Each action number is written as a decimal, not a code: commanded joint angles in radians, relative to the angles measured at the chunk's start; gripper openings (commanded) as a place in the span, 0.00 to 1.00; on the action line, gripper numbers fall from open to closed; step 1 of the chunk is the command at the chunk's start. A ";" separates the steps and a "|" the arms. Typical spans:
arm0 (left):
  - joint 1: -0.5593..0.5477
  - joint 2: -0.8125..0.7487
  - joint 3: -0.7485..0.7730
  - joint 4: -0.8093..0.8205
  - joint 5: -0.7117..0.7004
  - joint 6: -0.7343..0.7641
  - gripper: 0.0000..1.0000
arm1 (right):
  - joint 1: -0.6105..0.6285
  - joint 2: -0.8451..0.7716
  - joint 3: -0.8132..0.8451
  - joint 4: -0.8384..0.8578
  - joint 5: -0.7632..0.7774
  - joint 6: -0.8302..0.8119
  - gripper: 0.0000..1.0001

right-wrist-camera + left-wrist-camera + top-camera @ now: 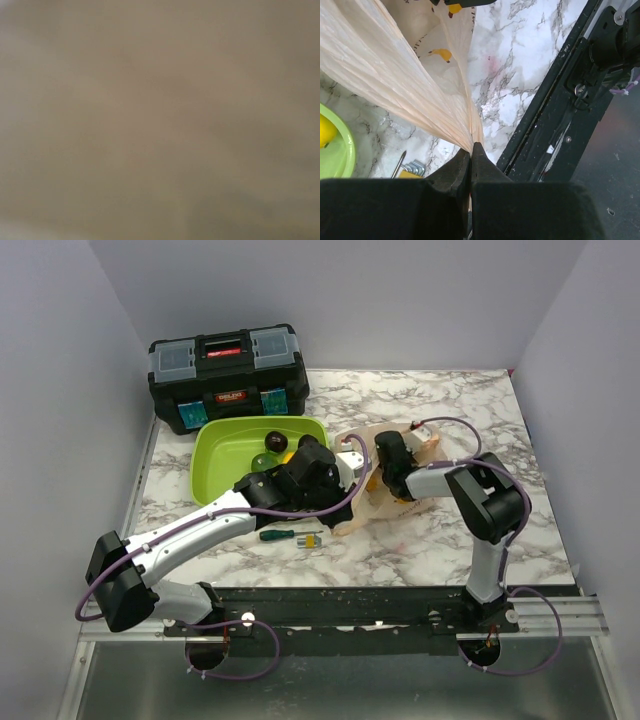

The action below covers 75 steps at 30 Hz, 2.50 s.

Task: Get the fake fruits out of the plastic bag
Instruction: Take out the fake fruit from the plastic bag, then place the fake fruit in the bin.

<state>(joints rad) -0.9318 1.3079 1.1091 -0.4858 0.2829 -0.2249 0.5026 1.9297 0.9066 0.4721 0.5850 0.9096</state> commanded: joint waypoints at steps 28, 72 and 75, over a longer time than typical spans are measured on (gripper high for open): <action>-0.008 0.034 0.012 -0.025 -0.031 0.022 0.00 | -0.015 -0.725 -0.295 -0.333 -0.577 -0.239 0.01; 0.008 -1.063 -0.394 -0.106 -0.742 0.071 0.97 | 0.309 -0.358 0.440 -0.350 -0.772 -0.215 0.01; 0.008 -1.104 -0.416 -0.124 -0.760 0.062 0.97 | 0.355 -0.248 0.527 -0.383 -0.694 -0.214 0.01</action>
<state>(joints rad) -0.9287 0.2546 0.7216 -0.6144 -0.3996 -0.1745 0.8158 1.5757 1.3346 0.0505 -0.2276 0.6670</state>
